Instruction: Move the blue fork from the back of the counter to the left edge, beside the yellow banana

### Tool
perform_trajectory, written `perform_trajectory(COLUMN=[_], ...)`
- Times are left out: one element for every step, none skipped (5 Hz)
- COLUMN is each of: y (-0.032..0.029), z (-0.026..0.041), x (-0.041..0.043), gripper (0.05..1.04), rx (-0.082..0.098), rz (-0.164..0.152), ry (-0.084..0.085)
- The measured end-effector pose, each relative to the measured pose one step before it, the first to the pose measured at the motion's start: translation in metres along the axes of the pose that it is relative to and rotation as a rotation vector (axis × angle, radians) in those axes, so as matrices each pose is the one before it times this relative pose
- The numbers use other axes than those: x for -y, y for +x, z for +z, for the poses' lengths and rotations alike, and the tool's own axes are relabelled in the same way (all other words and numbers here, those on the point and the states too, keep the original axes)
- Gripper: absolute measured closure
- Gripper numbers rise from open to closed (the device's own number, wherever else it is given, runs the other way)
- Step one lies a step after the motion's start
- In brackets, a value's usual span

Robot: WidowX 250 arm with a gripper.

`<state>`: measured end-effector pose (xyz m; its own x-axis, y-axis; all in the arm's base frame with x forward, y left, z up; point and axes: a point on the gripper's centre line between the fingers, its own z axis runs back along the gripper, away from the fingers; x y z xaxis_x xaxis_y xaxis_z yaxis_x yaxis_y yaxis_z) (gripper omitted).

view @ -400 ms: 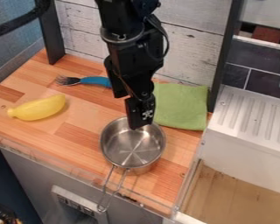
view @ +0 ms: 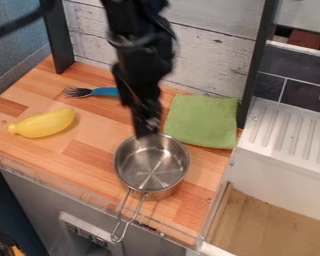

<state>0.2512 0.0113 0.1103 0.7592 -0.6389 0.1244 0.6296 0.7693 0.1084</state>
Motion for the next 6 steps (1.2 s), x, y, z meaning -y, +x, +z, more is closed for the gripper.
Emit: perform_trajectory(y=[-0.00985, -0.00787, -0.00431, -0.00389, -0.00067, 0.00132], z=[-0.00433, -0.00824, -0.01425, -0.01466, -0.02820, -0.02338], x=[-0.03393, -0.02619, -0.02743, -0.02790, -0.01798, -0.01178], gripper=[0.083, 0.083, 0.083, 0.083, 0.083, 0.083], rx=[-0.0429, -0.0233, -0.0369, -0.0166, -0.0534, -0.0496], rz=[-0.0340, -0.0280, -0.0811, -0.0331, -0.0151, -0.0128], ry=[0.0335, 0.0285, 0.0417, 0.0374, -0.0079, -0.0104])
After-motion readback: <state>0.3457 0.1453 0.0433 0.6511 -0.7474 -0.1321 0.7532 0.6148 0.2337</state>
